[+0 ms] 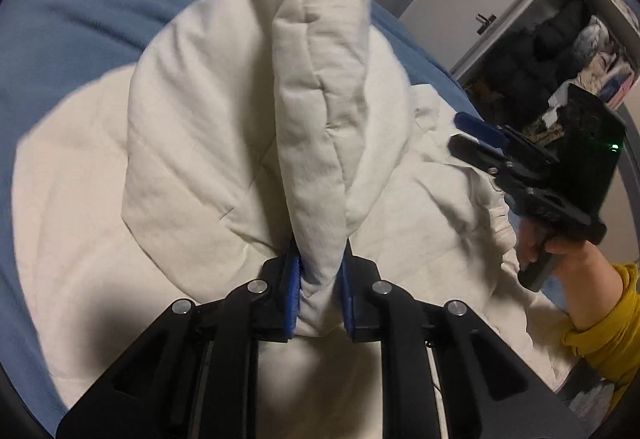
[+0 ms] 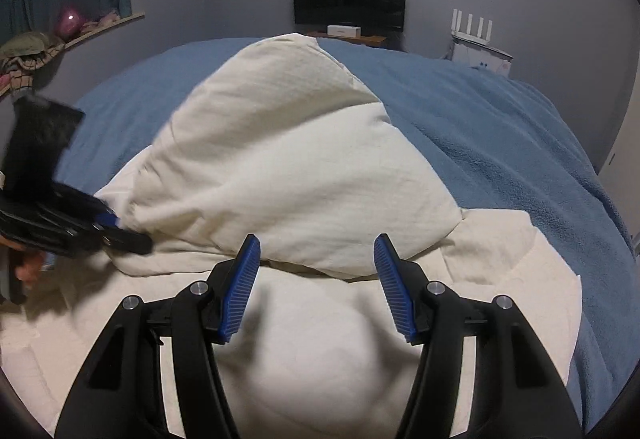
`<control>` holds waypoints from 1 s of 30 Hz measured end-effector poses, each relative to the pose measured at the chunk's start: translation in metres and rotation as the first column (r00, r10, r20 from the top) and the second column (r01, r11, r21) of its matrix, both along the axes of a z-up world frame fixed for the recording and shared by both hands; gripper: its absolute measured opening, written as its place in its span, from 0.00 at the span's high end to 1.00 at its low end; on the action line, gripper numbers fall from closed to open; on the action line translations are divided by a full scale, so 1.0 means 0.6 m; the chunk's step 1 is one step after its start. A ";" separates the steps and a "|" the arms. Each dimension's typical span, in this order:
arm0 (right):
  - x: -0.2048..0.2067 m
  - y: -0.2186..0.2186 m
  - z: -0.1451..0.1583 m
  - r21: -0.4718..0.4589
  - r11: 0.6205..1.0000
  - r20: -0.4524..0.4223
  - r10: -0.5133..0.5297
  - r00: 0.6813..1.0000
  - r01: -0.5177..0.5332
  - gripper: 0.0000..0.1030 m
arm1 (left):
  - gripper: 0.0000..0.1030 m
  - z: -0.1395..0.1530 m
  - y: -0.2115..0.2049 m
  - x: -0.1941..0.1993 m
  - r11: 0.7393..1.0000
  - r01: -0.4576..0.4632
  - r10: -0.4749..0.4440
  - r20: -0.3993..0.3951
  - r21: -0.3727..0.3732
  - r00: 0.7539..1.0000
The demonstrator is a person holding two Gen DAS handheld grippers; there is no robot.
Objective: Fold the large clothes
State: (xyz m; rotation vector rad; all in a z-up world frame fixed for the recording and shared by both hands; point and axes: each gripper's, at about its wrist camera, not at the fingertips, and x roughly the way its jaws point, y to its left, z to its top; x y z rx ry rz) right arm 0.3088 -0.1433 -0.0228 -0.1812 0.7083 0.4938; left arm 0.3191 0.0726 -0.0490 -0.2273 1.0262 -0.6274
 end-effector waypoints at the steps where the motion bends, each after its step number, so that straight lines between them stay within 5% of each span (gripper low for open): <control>1: 0.000 0.004 0.003 -0.001 1.000 0.005 0.006 1.000 -0.006 0.46 | 0.84 0.001 0.002 -0.001 1.000 -0.003 0.003 0.003 0.000 1.000; 14: 0.041 0.081 -0.081 -0.082 0.995 -0.133 0.044 0.990 -0.055 0.46 | 0.79 -0.019 -0.070 0.003 0.987 0.008 -0.022 0.081 0.158 0.996; 20: 0.062 0.082 -0.118 -0.077 0.996 -0.201 0.019 0.979 -0.035 0.46 | 0.77 -0.030 -0.066 0.003 0.991 -0.008 -0.006 0.106 0.132 0.994; 22: 0.059 0.079 -0.114 -0.075 0.997 -0.190 0.019 0.982 -0.034 0.46 | 0.59 -0.012 -0.034 -0.011 0.998 -0.004 -0.005 0.129 0.069 0.992; 24: 0.055 0.079 -0.110 -0.079 0.996 -0.177 0.018 0.984 -0.033 0.46 | 0.33 0.012 -0.026 -0.022 0.999 -0.025 0.016 0.191 0.043 0.981; 25: 0.053 0.079 -0.109 -0.083 0.996 -0.172 0.017 0.985 -0.031 0.46 | 0.31 0.023 -0.025 -0.024 0.998 -0.045 0.034 0.224 0.047 0.974; 28: 0.050 0.083 -0.110 -0.106 0.994 -0.156 0.011 0.988 -0.027 0.46 | 0.31 0.061 -0.025 -0.022 0.989 -0.130 0.100 0.330 0.071 0.939; 30: 0.048 0.086 -0.112 -0.111 0.993 -0.151 0.009 0.989 -0.026 0.46 | 0.45 0.087 -0.032 -0.017 0.984 -0.159 0.112 0.400 0.085 0.909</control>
